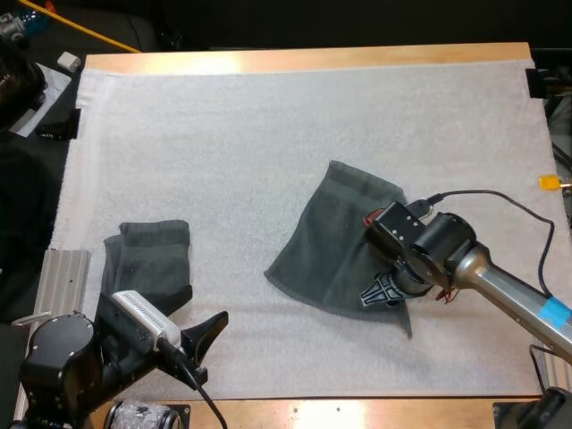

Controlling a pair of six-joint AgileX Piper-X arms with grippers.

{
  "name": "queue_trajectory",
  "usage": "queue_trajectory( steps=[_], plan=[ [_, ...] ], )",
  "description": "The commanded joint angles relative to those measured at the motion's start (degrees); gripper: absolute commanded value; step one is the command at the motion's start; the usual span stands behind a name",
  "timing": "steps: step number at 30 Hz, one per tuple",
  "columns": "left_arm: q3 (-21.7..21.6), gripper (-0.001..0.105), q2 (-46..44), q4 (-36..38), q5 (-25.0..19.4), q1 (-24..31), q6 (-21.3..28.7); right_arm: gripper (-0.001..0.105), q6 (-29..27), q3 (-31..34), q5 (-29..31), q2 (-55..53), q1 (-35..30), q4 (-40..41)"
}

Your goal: Pick towel from pile, fold and stack

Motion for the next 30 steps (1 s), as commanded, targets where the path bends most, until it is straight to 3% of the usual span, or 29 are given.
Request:
queue_trajectory(
  steps=[1, 3, 5, 10, 17, 27, 29, 30],
  plan=[
    [-0.21, 0.062, 0.01, -0.08, 0.76, -0.37, -0.10, 0.070, 0.91, -0.12, 3.75, -2.11, -0.04, 1.51],
    [-0.19, 0.062, 0.09, 0.13, 0.57, -0.30, -0.22, 0.059, 0.99, -0.18, 4.17, -2.25, -0.34, 1.05],
    [-0.25, 0.062, 0.17, 0.29, 0.47, -0.13, -0.31, 0.054, 1.56, -0.43, 4.09, -2.45, -0.04, 1.51],
    [-0.23, 0.062, 0.24, 0.40, 0.53, -0.20, -0.14, 0.054, 2.82, 1.67, 4.67, -5.92, 0.04, 3.85],
    [-0.19, 0.062, 0.18, 0.85, 0.61, -0.26, 0.02, 0.054, 6.89, 11.48, 1.27, -12.52, 0.39, 1.96],
    [0.00, 0.062, 0.44, 5.08, 0.47, -0.29, -0.12, 0.054, 17.30, 26.11, -4.95, -16.41, 1.84, -11.96],
    [-0.04, 0.062, 0.46, 3.77, 0.44, -0.19, -0.31, 0.048, 16.17, 24.40, -3.86, -16.12, 1.90, -10.90],
    [0.19, 0.062, 0.46, 3.84, 0.39, -0.19, -0.28, 0.042, 18.21, 25.81, -4.60, -16.55, 2.03, -14.49]
  ],
)
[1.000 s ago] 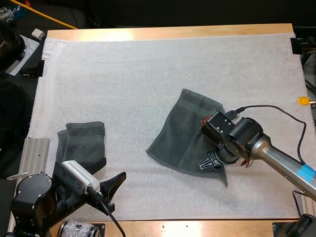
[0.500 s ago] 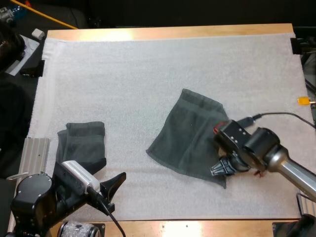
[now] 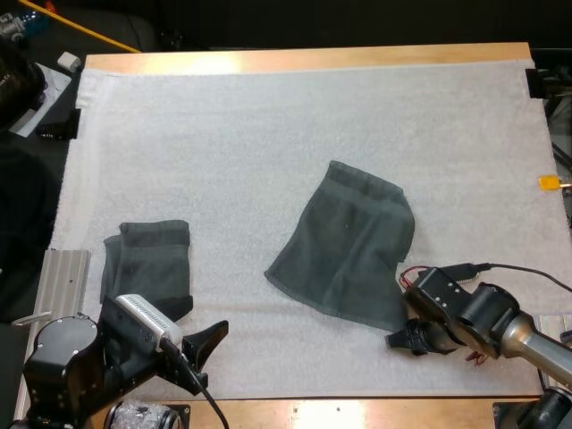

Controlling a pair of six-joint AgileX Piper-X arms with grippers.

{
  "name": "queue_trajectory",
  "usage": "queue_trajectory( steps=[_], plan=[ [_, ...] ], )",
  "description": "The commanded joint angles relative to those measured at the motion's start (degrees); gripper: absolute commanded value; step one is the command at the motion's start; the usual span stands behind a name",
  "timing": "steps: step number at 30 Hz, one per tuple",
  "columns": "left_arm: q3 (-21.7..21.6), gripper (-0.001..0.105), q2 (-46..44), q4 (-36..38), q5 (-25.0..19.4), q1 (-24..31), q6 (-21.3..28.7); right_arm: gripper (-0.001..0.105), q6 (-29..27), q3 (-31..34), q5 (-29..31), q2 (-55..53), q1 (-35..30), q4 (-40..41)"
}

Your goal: Pick towel from pile, fold and stack

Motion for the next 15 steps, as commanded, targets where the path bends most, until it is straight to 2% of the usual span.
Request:
queue_trajectory(
  steps=[1, 9, 15],
  plan=[
    [0.29, 0.062, 0.45, -0.69, 0.33, -0.20, -0.33, 0.041, 2.45, 0.47, -0.56, -0.60, 0.06, -4.55],
    [0.44, 0.062, 0.63, -0.05, 0.29, -0.19, -0.41, 0.039, 7.36, 5.05, -3.70, 0.05, 0.16, -16.19],
    [0.40, 0.062, 0.81, 0.82, 0.57, -0.15, -0.49, 0.039, 7.71, 5.32, -4.41, 4.93, 0.24, -19.40]
  ],
)
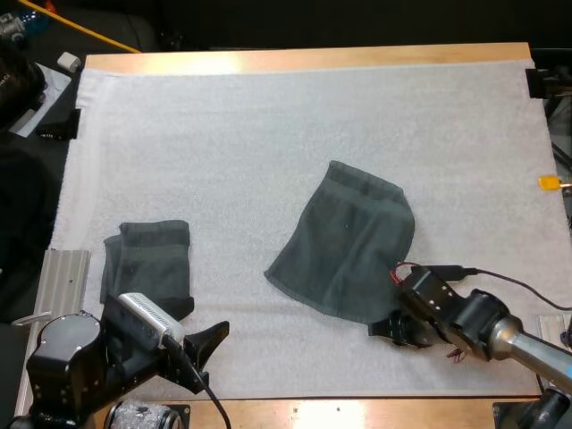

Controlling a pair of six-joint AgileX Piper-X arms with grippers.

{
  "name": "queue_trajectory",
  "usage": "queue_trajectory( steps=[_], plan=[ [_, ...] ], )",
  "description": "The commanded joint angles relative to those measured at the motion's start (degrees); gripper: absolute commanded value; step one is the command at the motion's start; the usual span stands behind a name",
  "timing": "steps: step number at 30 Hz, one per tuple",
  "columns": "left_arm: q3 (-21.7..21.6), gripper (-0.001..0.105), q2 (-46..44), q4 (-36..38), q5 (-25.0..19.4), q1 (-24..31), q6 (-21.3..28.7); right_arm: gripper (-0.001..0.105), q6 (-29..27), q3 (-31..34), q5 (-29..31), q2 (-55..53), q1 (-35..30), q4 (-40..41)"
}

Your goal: Pick towel from pile, fold and stack

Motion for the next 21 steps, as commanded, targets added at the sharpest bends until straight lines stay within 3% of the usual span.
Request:
queue_trajectory(
  steps=[1, 10, 12, 16, 21],
  plan=[
    [-0.04, 0.062, 0.46, 0.77, 0.59, -0.15, -0.48, 0.039, 0.28, 0.25, -0.59, 3.15, 0.16, -1.09],
    [-0.19, 0.061, 0.29, 0.91, 0.82, -0.22, -0.20, 0.033, 1.34, 0.10, -0.33, 6.04, 0.09, -2.61],
    [-0.17, 0.062, 0.28, 0.95, 0.81, -0.20, -0.20, 0.027, 1.60, 0.15, -0.34, 6.12, 0.18, -2.45],
    [-0.14, 0.062, 0.44, 1.13, 0.97, -0.20, -0.14, 0.001, 1.44, 0.05, -0.73, 5.86, 0.18, -2.27],
    [-0.03, 0.062, 0.40, 1.00, 0.81, -0.20, 0.02, 0.000, 0.57, 0.06, -0.61, 3.52, 0.26, -0.88]
  ],
)
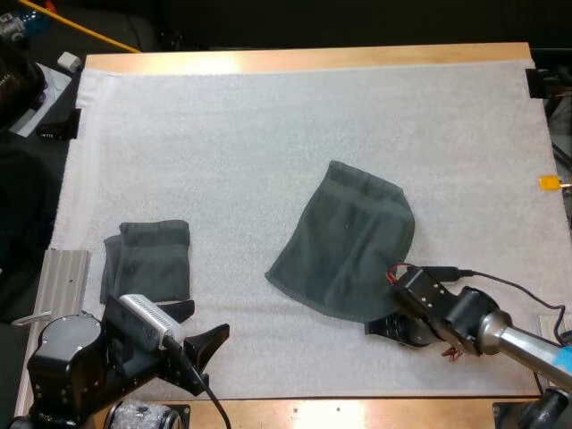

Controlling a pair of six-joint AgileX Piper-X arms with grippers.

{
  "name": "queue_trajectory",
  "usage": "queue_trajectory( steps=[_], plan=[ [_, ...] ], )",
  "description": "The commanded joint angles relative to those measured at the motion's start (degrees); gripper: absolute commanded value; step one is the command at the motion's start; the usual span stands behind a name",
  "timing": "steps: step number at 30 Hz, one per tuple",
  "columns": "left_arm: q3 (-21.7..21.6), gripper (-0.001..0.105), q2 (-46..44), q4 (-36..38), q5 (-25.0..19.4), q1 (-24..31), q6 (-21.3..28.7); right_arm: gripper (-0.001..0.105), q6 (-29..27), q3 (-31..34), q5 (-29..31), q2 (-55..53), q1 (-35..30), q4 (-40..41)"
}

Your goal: Pick towel from pile, fold and stack

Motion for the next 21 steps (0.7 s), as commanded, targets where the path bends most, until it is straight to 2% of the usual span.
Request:
queue_trajectory(
  steps=[1, 11, 13, 16, 21],
  plan=[
    [0.02, 0.062, 0.33, -0.19, 0.48, -0.22, 0.14, 0.000, -1.12, 0.19, 0.15, -2.74, 0.43, 2.45],
    [3.22, 0.061, 4.76, -2.05, 1.35, -1.91, 0.99, 0.000, -4.32, 0.11, 4.23, -11.92, 0.68, 14.29],
    [3.66, 0.062, 3.79, -1.75, 0.77, -1.33, 0.97, 0.000, -3.78, -0.17, 3.49, -11.54, 0.52, 12.86],
    [7.05, 0.062, 4.11, -3.54, 2.43, -1.08, 0.99, 0.000, -3.45, -0.33, 4.15, -12.82, 0.56, 15.84],
    [8.71, 0.062, 8.75, -7.00, 3.78, -2.43, 0.54, 0.000, -2.59, -0.43, 4.17, -13.40, 0.61, 16.49]
  ],
)
